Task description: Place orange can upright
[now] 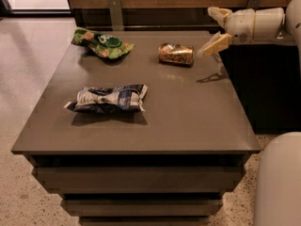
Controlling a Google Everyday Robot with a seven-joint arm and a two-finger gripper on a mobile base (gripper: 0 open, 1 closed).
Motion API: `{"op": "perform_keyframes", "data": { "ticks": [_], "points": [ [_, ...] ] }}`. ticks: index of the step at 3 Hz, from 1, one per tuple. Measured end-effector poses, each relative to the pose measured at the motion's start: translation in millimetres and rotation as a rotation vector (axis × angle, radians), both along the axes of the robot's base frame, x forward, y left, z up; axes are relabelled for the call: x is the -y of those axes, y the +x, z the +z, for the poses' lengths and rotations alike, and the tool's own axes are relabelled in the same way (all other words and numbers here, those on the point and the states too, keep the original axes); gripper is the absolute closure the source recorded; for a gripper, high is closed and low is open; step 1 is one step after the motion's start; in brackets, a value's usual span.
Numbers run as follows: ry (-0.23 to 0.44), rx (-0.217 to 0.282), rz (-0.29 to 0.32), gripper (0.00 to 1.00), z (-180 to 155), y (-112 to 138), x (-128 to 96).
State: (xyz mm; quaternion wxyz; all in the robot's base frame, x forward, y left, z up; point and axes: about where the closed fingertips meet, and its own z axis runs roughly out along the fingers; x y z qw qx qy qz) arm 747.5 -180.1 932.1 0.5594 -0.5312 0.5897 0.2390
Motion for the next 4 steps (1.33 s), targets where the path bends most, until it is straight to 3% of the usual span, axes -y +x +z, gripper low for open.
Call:
{"op": "perform_keyframes", "data": {
  "ticks": [4],
  "points": [
    [-0.432, -0.079, -0.013, 0.00, -13, -25, -15]
  ]
}}
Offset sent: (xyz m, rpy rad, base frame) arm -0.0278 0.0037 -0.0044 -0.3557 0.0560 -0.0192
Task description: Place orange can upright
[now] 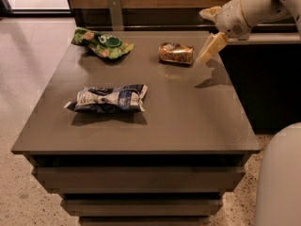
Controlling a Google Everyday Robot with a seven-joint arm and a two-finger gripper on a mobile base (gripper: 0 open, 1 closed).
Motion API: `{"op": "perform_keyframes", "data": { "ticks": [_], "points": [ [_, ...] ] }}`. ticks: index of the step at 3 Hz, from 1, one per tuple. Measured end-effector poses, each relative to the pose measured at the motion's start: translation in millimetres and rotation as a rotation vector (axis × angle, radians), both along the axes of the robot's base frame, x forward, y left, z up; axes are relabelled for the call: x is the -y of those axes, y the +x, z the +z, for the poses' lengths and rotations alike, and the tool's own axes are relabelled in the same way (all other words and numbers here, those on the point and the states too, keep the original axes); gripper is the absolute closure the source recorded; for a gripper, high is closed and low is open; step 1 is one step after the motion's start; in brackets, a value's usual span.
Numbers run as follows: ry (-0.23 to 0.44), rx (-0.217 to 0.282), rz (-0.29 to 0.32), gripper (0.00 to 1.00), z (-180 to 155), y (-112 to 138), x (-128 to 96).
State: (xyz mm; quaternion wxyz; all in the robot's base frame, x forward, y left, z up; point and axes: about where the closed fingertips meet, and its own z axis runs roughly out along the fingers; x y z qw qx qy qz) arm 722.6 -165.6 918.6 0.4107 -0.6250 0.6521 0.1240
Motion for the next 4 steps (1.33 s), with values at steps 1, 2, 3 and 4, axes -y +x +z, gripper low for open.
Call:
{"op": "perform_keyframes", "data": {
  "ticks": [1, 2, 3, 4],
  "points": [
    [-0.130, -0.019, -0.012, 0.00, -9, -4, 1],
    [-0.236, -0.041, -0.017, 0.00, -14, -11, 0],
    [-0.316, -0.070, -0.007, 0.00, -23, -13, -1],
    [-0.315, -0.073, -0.004, 0.17, -27, -12, -3]
  ]
}}
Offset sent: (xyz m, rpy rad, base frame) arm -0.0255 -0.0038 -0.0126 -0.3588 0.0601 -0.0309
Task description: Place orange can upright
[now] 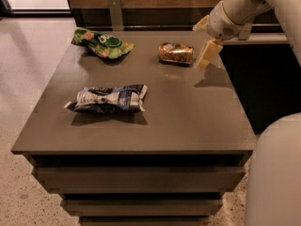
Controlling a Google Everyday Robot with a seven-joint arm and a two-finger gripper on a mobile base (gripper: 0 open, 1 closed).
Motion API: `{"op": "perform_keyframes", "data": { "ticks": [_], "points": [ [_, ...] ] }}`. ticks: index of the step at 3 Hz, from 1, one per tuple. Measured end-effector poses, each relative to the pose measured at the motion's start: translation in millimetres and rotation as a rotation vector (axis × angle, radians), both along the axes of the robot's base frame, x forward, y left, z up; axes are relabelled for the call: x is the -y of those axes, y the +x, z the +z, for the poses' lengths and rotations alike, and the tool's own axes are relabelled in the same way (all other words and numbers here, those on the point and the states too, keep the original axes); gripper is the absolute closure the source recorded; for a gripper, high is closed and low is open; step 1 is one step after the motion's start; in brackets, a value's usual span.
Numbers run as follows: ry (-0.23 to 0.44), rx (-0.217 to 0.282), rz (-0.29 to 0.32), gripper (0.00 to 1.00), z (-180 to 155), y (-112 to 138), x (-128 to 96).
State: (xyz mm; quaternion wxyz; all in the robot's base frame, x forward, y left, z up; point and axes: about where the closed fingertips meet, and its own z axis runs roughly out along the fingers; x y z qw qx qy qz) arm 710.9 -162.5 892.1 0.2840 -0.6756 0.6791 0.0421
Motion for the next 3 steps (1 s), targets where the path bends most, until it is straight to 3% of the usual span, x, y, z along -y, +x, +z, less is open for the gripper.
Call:
{"op": "perform_keyframes", "data": {
  "ticks": [1, 2, 3],
  "points": [
    [0.001, -0.003, 0.003, 0.16, -3.1, 1.3, -2.2],
    [0.002, -0.008, 0.006, 0.00, -7.8, 3.2, -5.6],
    [0.002, -0.008, 0.006, 0.00, -7.9, 3.2, -5.6]
  ]
}}
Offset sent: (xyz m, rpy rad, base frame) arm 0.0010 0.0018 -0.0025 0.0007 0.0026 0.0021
